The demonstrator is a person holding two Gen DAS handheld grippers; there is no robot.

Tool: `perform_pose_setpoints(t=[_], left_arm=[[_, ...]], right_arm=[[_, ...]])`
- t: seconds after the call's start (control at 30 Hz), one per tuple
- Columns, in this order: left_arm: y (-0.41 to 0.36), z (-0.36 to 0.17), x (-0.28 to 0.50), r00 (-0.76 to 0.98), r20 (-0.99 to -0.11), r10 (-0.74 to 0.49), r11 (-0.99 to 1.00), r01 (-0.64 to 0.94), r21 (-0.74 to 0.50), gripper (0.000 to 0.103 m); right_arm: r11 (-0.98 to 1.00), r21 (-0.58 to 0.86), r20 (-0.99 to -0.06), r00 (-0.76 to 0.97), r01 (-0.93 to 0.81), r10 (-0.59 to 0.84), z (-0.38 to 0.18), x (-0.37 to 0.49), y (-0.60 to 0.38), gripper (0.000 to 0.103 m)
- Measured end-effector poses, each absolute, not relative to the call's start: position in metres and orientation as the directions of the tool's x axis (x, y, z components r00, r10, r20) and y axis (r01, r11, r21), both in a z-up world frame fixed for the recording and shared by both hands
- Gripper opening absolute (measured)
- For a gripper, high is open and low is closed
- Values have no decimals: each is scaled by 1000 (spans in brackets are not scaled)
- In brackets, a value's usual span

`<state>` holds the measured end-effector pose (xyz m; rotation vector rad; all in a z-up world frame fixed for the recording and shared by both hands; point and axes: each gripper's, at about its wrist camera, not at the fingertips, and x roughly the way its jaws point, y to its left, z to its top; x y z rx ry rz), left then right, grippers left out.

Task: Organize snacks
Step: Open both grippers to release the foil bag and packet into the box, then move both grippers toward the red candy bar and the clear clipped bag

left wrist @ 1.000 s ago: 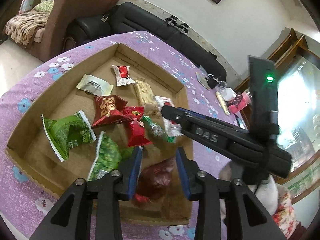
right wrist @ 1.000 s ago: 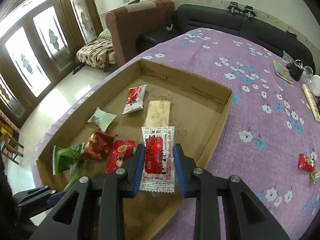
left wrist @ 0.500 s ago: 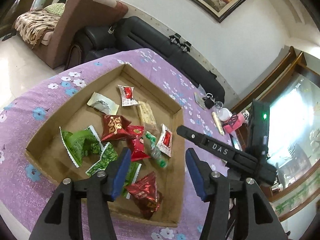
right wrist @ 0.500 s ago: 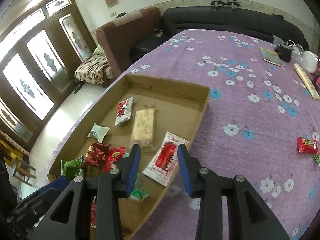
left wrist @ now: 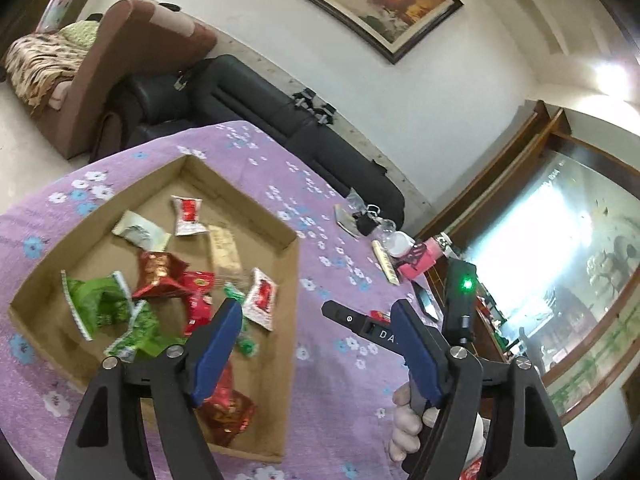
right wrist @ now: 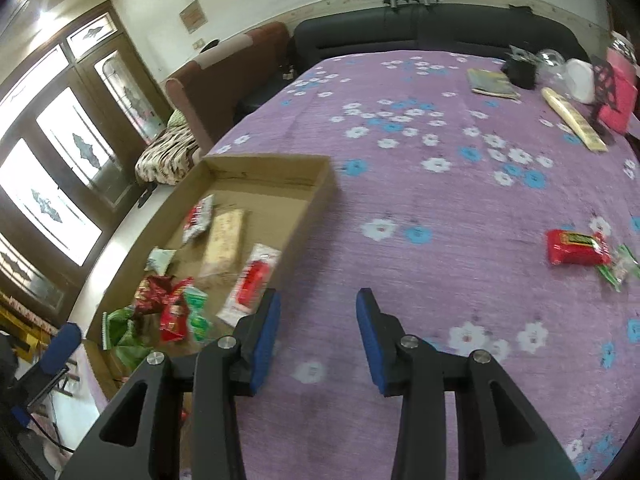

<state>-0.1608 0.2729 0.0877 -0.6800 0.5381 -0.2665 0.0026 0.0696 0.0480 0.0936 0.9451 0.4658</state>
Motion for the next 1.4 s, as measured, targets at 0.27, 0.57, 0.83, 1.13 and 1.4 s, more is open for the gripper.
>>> perform_pose_setpoints(t=[0.27, 0.57, 0.83, 1.13, 1.4], left_arm=[[234, 82, -143, 765, -482, -427, 797, 66, -600, 80], [201, 86, -135, 740, -563, -367, 876, 71, -478, 80], [174, 91, -120, 714, -599, -363, 900, 101, -424, 80], [143, 95, -90, 674, -637, -374, 910, 132, -394, 80], [95, 106, -34, 672, -636, -380, 922, 221, -317, 80]], right_arm=[[925, 307, -756, 532, -223, 380, 43, 12, -1, 39], [937, 337, -743, 586, -91, 324, 42, 17, -82, 42], [914, 404, -693, 663, 34, 282, 44, 24, -145, 43], [879, 456, -684, 685, 136, 249, 20, 36, -189, 44], [853, 502, -667, 692, 143, 277, 19, 34, -204, 45]])
